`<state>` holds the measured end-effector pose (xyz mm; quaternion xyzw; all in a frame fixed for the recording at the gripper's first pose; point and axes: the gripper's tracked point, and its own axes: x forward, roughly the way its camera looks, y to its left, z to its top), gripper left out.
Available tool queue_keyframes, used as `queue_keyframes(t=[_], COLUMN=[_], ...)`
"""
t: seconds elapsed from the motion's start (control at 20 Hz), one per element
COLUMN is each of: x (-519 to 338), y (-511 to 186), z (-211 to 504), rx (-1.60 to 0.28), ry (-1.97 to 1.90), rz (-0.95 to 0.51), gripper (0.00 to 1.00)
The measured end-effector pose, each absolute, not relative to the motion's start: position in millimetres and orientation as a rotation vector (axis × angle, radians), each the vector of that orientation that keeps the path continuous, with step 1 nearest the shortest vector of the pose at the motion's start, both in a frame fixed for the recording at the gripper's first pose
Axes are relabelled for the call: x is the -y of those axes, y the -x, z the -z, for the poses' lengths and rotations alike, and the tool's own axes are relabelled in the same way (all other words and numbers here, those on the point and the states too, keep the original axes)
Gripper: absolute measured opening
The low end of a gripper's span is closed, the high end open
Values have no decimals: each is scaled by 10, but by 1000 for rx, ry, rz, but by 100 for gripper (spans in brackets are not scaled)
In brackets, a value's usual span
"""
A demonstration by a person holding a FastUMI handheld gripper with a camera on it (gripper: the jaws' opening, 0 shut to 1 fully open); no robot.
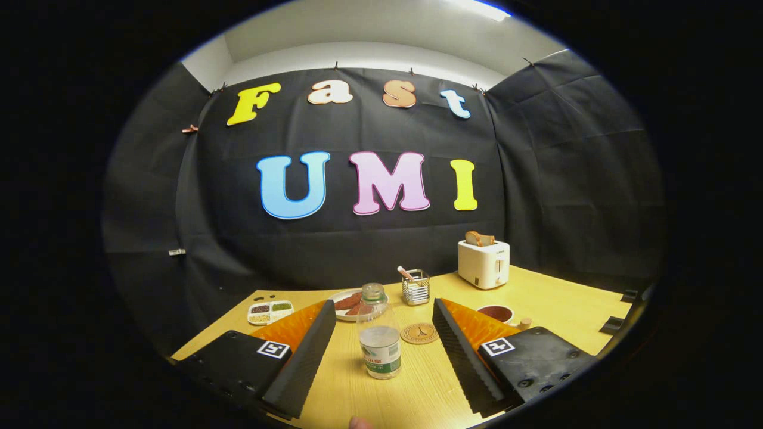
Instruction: Take the bottle from table, then pour the juice into the cup, finally place the bottle on the coaster
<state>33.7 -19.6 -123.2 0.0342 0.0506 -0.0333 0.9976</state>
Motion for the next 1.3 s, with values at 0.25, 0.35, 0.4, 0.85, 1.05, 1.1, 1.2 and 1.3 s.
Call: queue_keyframes(t=[0.25,0.35,0.4,0.85,1.05,1.1,1.2,1.3], x=[121,98,78,113,157,153,140,169], y=[-452,-509,-552,-1013,-1191,-1215,-1306,-1265], z=[1967,2158,2204,2504,2615,2690,2721,2735], rx=[-215,-239,-237,-210,-211,-229,-231,-249], ry=[-55,-57,-66,-39,-27,-25,-20,-25], rz=[47,35,29,46,66,61,48,72], gripper=[100,100,100,100,100,100,78,77])
